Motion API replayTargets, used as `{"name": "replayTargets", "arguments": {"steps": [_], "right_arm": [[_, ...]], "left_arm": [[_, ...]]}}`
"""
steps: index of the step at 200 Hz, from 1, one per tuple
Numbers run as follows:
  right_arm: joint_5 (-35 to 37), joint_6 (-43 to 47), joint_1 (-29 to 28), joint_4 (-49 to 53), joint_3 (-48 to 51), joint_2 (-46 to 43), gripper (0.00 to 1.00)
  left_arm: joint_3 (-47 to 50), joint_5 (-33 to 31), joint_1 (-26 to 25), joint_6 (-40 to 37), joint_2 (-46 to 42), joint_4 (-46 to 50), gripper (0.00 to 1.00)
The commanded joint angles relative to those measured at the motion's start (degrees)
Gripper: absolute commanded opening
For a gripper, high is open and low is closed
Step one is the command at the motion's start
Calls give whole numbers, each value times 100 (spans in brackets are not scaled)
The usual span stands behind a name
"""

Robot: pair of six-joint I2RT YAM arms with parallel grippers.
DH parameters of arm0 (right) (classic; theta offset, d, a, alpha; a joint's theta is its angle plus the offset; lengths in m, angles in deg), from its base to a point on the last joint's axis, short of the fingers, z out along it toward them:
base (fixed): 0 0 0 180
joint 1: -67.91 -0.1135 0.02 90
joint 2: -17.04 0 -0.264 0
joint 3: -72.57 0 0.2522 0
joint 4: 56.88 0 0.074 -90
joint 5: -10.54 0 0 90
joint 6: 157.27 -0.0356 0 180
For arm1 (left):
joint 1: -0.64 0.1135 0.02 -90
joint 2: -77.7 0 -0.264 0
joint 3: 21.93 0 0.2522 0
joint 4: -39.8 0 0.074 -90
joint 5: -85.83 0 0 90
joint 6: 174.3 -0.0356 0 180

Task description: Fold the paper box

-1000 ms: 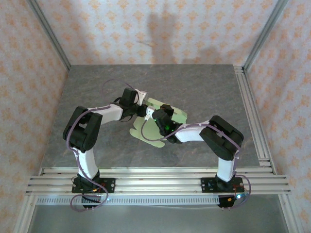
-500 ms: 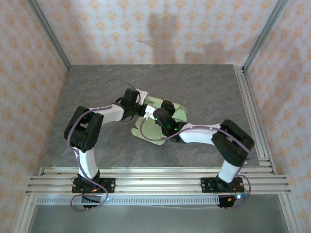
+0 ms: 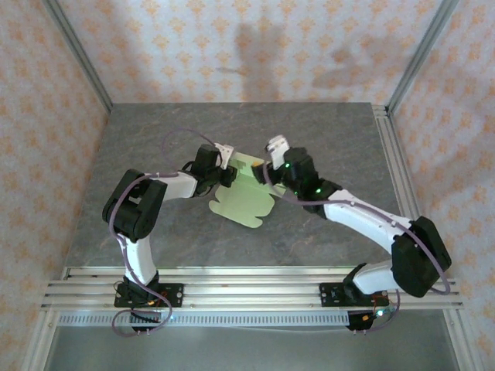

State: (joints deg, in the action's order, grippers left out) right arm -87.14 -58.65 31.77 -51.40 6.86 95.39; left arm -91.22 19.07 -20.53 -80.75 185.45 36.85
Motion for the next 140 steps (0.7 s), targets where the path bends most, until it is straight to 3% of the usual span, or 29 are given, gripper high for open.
{"name": "replayTargets", "arguments": {"steps": [1,43,88,140], "right_arm": [[-1365,-1930,566,306,-391,167,78],[-3062,-2910,1230,1179,-1603,1416,72],[-3212,-2722,1240,1328,-2124,2222,71],[-3667,-2719,1241,970,-2113,2846,60]], "left_arm": [[164,-167,-110,-295,-209,-458,9],[350,-486,-373,-659,-312,-525,10],[560,-559,-457,-690,-340,-737,11],[570,-438,-476,-658,-231,-818,12]]}}
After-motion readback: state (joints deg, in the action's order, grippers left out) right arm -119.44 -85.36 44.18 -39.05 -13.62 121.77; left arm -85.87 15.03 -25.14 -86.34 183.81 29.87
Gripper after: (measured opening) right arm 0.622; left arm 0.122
